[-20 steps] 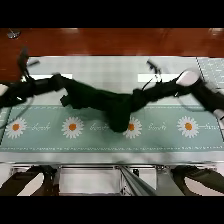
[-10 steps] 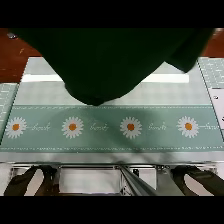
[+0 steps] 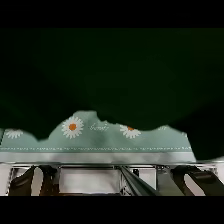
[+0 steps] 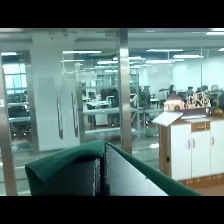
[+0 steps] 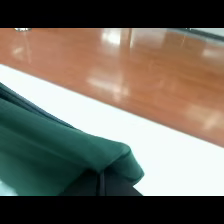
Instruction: Fold the shirts.
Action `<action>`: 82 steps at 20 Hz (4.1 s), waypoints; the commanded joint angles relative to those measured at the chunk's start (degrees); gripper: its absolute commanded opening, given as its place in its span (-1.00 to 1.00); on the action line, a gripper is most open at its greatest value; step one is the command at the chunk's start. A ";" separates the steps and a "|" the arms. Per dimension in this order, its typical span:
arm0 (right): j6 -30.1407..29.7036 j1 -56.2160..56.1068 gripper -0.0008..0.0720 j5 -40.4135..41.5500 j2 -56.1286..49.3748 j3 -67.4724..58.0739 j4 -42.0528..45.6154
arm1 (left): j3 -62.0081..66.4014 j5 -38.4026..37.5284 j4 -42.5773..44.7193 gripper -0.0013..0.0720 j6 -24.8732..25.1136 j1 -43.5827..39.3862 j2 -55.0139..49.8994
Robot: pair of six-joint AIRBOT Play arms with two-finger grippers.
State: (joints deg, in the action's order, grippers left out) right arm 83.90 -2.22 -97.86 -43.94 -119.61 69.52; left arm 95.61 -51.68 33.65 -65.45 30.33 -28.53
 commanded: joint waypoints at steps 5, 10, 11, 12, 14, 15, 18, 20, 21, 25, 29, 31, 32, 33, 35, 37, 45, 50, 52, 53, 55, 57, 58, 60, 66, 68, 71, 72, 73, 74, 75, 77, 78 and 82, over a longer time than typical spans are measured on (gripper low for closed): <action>-0.66 0.02 -0.91 -2.03 1.25 18.97 1.66 | -7.65 -12.52 -0.59 -0.92 -4.22 0.66 -5.66; 0.66 0.02 -0.91 14.40 -3.54 37.75 11.82 | -12.41 -10.56 -3.65 -0.92 1.18 -8.33 -19.89; 0.72 0.04 -0.91 15.58 -6.73 38.18 12.33 | -12.39 -8.96 -3.61 -0.92 1.73 -11.58 -23.26; 0.72 0.02 -0.91 17.31 -10.56 38.18 11.85 | -12.39 -6.32 -3.50 -0.92 2.38 -14.93 -26.95; -0.33 0.04 -0.91 21.66 -18.03 37.88 9.99 | -12.39 0.50 -3.41 -0.92 3.48 -20.52 -33.86; -0.31 0.02 -0.91 23.39 -22.10 36.94 9.86 | -12.39 4.44 -3.41 -0.92 3.48 -22.75 -37.33; 0.68 1.53 -0.91 27.74 -33.88 31.10 7.72 | -12.39 12.33 -3.41 -0.92 3.43 -26.51 -46.42; 2.71 4.13 -0.91 30.42 -41.75 25.83 2.21 | -12.39 12.37 -3.43 -0.92 3.26 -27.82 -51.89; 3.19 5.44 -0.91 31.12 -45.11 23.37 -0.87 | -12.39 11.72 -3.43 -0.92 3.21 -28.35 -54.12; 3.28 8.76 -0.91 32.02 -55.08 17.79 -16.87 | -12.39 4.87 -3.48 -0.90 1.90 -29.97 -61.07; 1.77 12.94 0.74 28.76 -56.54 17.77 -23.10 | -12.33 -6.34 -0.57 0.96 0.46 -27.91 -63.01; 0.90 17.05 0.74 22.49 -55.30 17.77 -22.29 | -12.11 -15.58 7.63 0.96 -6.78 -23.78 -62.51; 0.83 19.37 0.73 18.32 -54.58 17.79 -20.90 | -12.31 -20.98 13.79 0.96 -10.60 -21.27 -62.23; 0.24 21.62 0.73 13.14 -53.77 17.84 -17.73 | -13.00 -25.44 19.06 0.95 -12.04 -19.17 -61.66; -0.50 24.92 0.72 5.53 -51.21 20.26 -8.41 | -18.58 -28.79 25.81 0.95 -13.51 -15.23 -58.34; -0.50 27.41 0.72 6.62 -45.81 29.42 -1.97 | -30.21 -26.14 26.58 0.95 -13.25 -11.85 -52.00; -11.39 29.62 0.72 27.78 -26.01 70.99 -22.80 | -69.75 -13.94 8.81 0.95 -4.15 -6.21 -32.35; -13.68 29.62 0.72 25.09 -24.39 75.47 -23.26 | -74.42 -3.91 -0.28 0.95 -2.12 -17.64 -34.03; -13.29 29.59 0.72 24.33 -24.41 76.46 -21.20 | -74.38 1.09 -2.14 0.95 -2.93 -24.13 -36.13; -12.72 29.57 0.72 23.87 -24.41 77.33 -19.37 | -74.31 3.67 -4.11 0.95 -2.95 -26.71 -36.98; -10.34 28.59 0.72 23.78 -24.41 79.95 -15.54 | -73.53 8.41 -8.11 0.93 -2.91 -30.58 -38.18; -9.44 25.55 0.72 25.77 -24.48 82.38 -14.10 | -71.84 9.38 -8.94 -0.87 -1.11 -31.80 -38.23; -8.68 23.41 0.72 27.67 -24.65 82.68 -14.05 | -70.64 8.72 -8.94 -0.92 -0.52 -31.82 -38.23; -7.45 19.47 0.72 31.21 -26.18 81.88 -14.40 | -68.13 7.41 -8.92 -0.92 -0.55 -31.78 -38.18; -5.01 12.76 0.71 34.73 -35.60 74.53 -17.18 | -65.20 5.99 -8.92 -0.92 -0.57 -31.78 -38.18; -5.03 10.80 0.47 34.45 -37.94 73.20 -18.32 | -65.20 5.99 -8.92 -0.92 -0.55 -31.78 -38.18; -6.69 9.55 -0.91 32.83 -38.69 71.01 -18.05 | -65.00 6.03 -8.90 -0.92 -0.55 -31.71 -38.16; -7.28 9.88 -0.91 31.21 -38.69 69.18 -17.92 | -64.41 5.73 -8.90 -0.92 -0.55 -31.23 -38.12; -7.69 10.51 -0.91 28.85 -38.66 65.96 -17.92 | -62.95 4.83 -8.90 -0.92 -0.55 -30.18 -38.01; -7.67 11.08 -0.91 26.60 -38.56 61.90 -17.94 | -60.72 3.50 -8.90 -0.92 -0.55 -28.79 -37.75; -7.43 11.52 -0.91 24.74 -37.97 56.43 -17.94 | -57.22 1.84 -8.94 -0.92 -0.57 -26.93 -37.24; -5.49 11.87 -0.91 22.75 -36.83 42.73 -17.73 | -47.74 -0.52 -10.32 -0.92 -0.59 -23.32 -35.45; -4.76 11.87 -0.91 21.88 -36.65 34.91 -17.55 | -42.21 -0.92 -10.82 -0.92 -0.59 -21.79 -34.34; -1.60 11.87 -0.91 18.08 -36.65 2.38 -15.87 | -17.03 -1.22 -10.75 -0.92 -0.63 -16.87 -30.58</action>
State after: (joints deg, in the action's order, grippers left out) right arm 79.85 9.56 -76.29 -80.82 -97.08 52.23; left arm 62.92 -52.18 23.29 -66.08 9.89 -61.45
